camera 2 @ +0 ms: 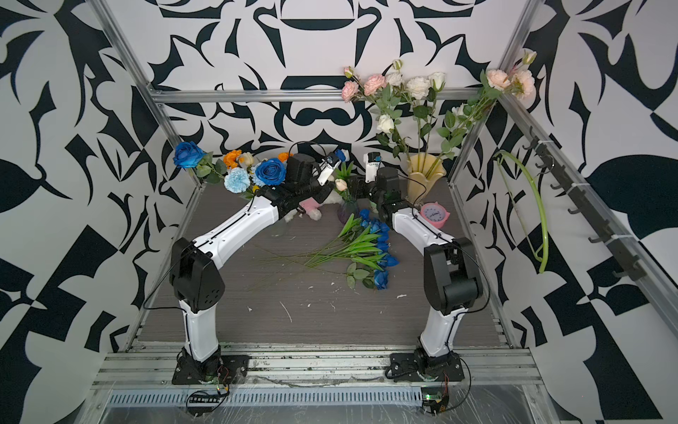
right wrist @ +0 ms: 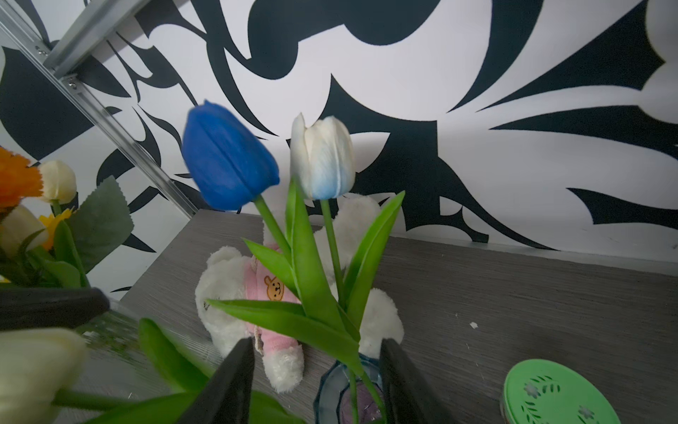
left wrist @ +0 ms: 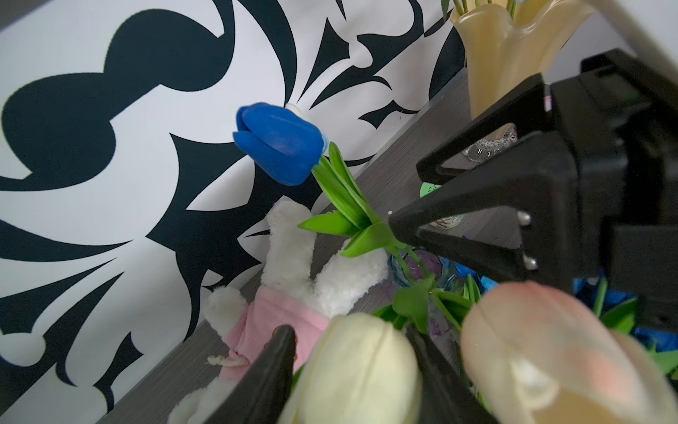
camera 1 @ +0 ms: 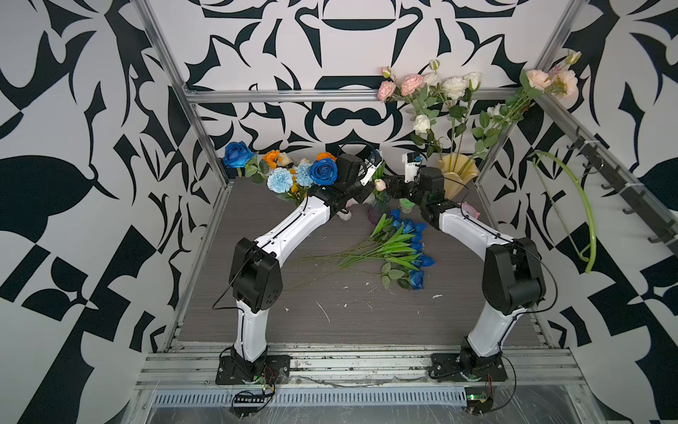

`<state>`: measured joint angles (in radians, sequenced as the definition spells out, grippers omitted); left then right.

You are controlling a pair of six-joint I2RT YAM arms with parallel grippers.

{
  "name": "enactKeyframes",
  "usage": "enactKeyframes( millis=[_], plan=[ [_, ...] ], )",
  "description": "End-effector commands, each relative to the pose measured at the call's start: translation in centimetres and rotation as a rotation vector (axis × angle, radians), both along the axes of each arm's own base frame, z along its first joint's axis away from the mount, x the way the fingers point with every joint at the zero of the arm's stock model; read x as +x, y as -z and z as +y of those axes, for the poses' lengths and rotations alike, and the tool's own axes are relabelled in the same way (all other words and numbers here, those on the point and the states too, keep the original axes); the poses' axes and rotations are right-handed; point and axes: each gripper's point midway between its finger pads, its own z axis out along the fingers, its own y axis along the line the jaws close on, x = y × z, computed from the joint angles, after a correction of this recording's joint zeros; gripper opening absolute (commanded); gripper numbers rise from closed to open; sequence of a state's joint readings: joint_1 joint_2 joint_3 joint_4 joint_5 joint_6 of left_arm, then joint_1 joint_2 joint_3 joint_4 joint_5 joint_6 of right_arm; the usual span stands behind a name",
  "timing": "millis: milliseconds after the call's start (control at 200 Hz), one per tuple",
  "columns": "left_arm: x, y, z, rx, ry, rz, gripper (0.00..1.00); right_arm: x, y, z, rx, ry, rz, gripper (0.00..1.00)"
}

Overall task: Pick out blue flowers from the vase
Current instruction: Pick up the flower from the vase.

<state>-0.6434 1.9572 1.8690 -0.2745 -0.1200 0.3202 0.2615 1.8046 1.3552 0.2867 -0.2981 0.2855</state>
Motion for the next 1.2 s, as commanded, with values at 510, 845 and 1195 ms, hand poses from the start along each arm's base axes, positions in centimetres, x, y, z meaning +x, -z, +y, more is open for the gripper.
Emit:
enactKeyframes(
  millis=[510, 845, 1195],
  plan=[
    [0.7, -0.4, -0.1, 0.022, -0.009, 0.0, 0.52, 2.8, -2.4, 1.4, -0.003, -0.043, -0.077, 0.51],
    [0.8, -0.1, -0.1, 0.033, -0.013, 0.002, 0.52, 2.8, -2.7, 1.8, 0.024, -0.066, -0.072, 0.17],
    [0.7, 0.0, 0.0, 0.035, -0.015, 0.003, 0.52, 0.6, -5.9, 0.3, 0.036, -0.046, -0.134, 0.0]
  ],
)
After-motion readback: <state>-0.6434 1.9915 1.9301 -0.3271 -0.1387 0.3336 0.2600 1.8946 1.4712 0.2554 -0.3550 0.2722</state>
